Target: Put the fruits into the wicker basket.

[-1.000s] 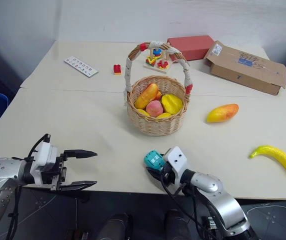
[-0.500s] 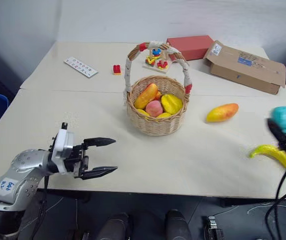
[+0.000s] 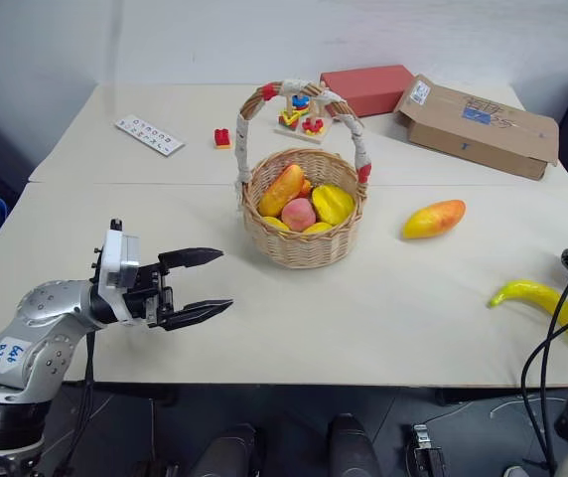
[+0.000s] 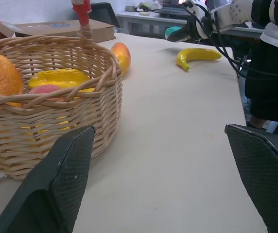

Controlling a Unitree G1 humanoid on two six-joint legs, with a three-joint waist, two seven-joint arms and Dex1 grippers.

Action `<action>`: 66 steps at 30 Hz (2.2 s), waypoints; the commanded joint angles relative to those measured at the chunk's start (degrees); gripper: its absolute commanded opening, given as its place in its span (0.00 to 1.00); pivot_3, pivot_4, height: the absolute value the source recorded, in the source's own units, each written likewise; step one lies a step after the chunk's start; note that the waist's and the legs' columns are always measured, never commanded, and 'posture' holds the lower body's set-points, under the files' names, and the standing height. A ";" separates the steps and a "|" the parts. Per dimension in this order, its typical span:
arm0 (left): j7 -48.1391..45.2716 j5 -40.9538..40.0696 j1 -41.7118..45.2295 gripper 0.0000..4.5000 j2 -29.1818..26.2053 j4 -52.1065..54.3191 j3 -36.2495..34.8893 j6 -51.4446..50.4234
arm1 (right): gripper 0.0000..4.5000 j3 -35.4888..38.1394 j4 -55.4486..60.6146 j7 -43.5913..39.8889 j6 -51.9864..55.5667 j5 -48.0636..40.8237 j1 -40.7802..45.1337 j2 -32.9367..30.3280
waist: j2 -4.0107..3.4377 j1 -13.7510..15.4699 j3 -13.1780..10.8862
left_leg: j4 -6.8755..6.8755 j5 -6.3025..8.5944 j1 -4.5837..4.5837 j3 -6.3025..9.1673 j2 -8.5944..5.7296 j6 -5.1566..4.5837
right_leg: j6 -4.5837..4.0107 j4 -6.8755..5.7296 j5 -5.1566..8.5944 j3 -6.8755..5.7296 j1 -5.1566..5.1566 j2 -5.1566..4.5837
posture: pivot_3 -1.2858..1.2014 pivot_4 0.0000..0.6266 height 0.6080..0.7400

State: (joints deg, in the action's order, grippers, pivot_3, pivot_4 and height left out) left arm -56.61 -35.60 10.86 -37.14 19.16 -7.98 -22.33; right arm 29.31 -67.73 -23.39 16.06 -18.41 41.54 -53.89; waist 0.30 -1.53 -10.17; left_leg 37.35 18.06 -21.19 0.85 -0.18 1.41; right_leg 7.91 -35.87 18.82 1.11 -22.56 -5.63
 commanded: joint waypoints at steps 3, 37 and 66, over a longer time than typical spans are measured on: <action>0.58 -0.79 0.02 1.00 -0.16 1.73 -1.07 0.58 | 0.99 1.07 -1.38 -1.14 -5.30 0.29 0.73 -3.91 | 0.00 0.22 0.00 | 0.03 0.00 -0.03 0.01 -0.05 -0.01 | 0.03 0.03 -0.02 0.02 0.03 -0.02 | 0.52 0.24 1.00; -3.42 1.34 -8.05 1.00 -5.10 -10.48 -13.85 9.74 | 0.99 9.65 90.71 -21.01 -6.90 -18.23 -61.64 20.77 | 0.04 0.63 0.00 | -0.07 0.56 0.54 0.00 0.25 -0.43 | 0.12 0.08 -0.11 0.64 0.14 -0.20 | 0.52 0.24 1.00; 1.05 -0.56 -5.09 1.00 -0.91 -3.77 -9.19 6.17 | 0.70 -6.47 22.82 20.85 45.09 -6.56 21.33 24.15 | 0.04 -0.40 0.00 | 0.46 0.37 -0.48 -0.13 0.13 -0.12 | 0.05 -0.82 -0.08 0.74 -0.98 0.00 | 0.52 0.24 1.00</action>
State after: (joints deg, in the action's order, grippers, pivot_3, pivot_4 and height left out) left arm -55.08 -34.40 5.77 -37.68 13.03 -16.42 -16.06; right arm 22.45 -47.14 -1.41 59.06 -23.78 62.88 -29.79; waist 0.33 -1.93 -10.16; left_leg 37.82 18.43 -21.67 0.72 -0.05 1.29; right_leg 7.95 -36.73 18.73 1.86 -23.55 -5.64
